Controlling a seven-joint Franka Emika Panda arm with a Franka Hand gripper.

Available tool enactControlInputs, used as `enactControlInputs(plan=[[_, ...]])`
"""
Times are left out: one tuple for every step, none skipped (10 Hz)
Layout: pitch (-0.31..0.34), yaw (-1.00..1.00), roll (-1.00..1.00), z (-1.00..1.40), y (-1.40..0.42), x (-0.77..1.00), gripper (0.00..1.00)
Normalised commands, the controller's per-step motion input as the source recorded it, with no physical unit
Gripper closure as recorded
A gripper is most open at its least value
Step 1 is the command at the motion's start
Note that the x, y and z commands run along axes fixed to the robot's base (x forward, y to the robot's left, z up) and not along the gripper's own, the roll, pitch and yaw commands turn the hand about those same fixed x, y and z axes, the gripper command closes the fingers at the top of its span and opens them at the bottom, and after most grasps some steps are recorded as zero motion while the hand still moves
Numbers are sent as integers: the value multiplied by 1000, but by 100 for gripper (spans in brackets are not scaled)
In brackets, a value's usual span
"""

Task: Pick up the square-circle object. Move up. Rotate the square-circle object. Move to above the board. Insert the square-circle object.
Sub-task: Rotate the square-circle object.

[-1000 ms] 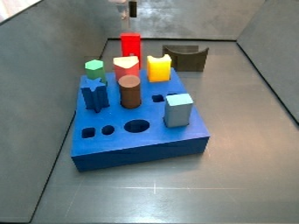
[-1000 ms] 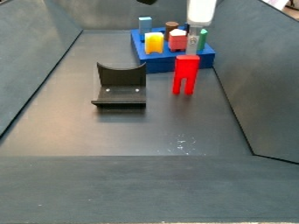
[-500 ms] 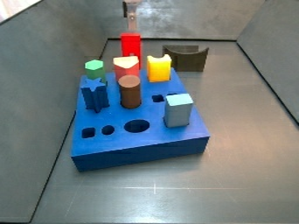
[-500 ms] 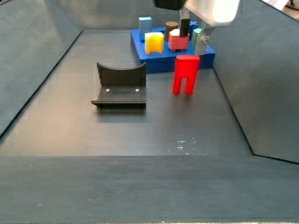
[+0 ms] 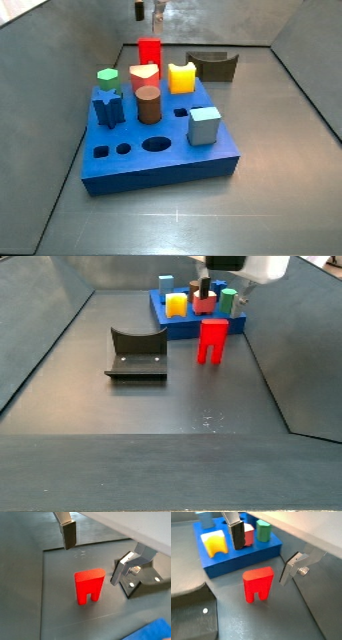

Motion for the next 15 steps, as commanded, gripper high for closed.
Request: enactControlInputs(plan=[[13,1000,-5,-16,-5,13,0],[14,1000,-6,-16,-5,13,0],[15,1000,-6,-16,-5,14,0],[16,1000,-6,-16,-5,14,0],[18,1000,-7,-16,-5,14,0],[20,1000,-8,-16,-5,14,0],[22,1000,-9,-15,-5,14,0],[25,1000,-10,-15,-5,14,0],[29,1000,-12,-15,-5,14,0],[34,1000,-13,-15,-5,14,0],[38,1000,-15,-14,-5,15,0],[50,987,-20,-13,-5,15,0],[50,675,-20,-12,-5,16,0],[49,440,-19,-11,-5,17,0],[48,328,-19,-10,-5,17,0]])
